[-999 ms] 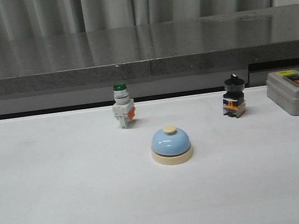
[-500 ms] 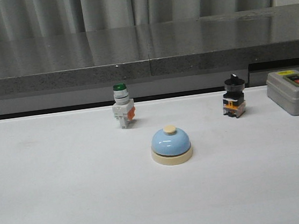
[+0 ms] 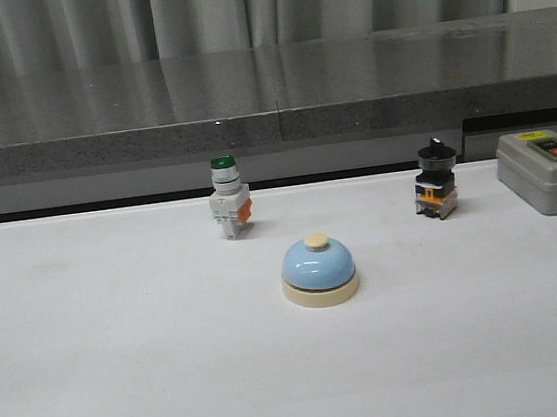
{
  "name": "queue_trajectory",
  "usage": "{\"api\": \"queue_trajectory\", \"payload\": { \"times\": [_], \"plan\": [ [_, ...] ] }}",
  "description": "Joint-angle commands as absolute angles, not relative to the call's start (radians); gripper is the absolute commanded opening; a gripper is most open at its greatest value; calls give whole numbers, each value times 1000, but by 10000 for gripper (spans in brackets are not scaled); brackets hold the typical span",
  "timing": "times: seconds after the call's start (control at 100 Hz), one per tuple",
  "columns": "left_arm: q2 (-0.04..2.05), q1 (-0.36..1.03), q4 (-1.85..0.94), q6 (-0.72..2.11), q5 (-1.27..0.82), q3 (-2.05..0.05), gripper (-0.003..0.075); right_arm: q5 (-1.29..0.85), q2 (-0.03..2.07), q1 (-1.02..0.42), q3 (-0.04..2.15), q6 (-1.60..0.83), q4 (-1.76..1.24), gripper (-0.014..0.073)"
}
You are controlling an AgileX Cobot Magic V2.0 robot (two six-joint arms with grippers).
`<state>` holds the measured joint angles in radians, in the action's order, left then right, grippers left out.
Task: Place and press bell with both arms
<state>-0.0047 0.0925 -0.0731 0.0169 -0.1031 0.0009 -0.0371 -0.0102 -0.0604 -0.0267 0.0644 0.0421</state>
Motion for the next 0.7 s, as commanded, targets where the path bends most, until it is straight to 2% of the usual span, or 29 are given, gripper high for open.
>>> {"api": "queue_trajectory", "payload": {
  "times": [0.0,0.69],
  "plan": [
    [-36,92,-79,7,-16,43,-20,42,-24,-55,-11,61,45,-60],
    [-36,92,-79,7,-16,43,-20,89,-23,-53,-11,55,49,-60]
  ]
}}
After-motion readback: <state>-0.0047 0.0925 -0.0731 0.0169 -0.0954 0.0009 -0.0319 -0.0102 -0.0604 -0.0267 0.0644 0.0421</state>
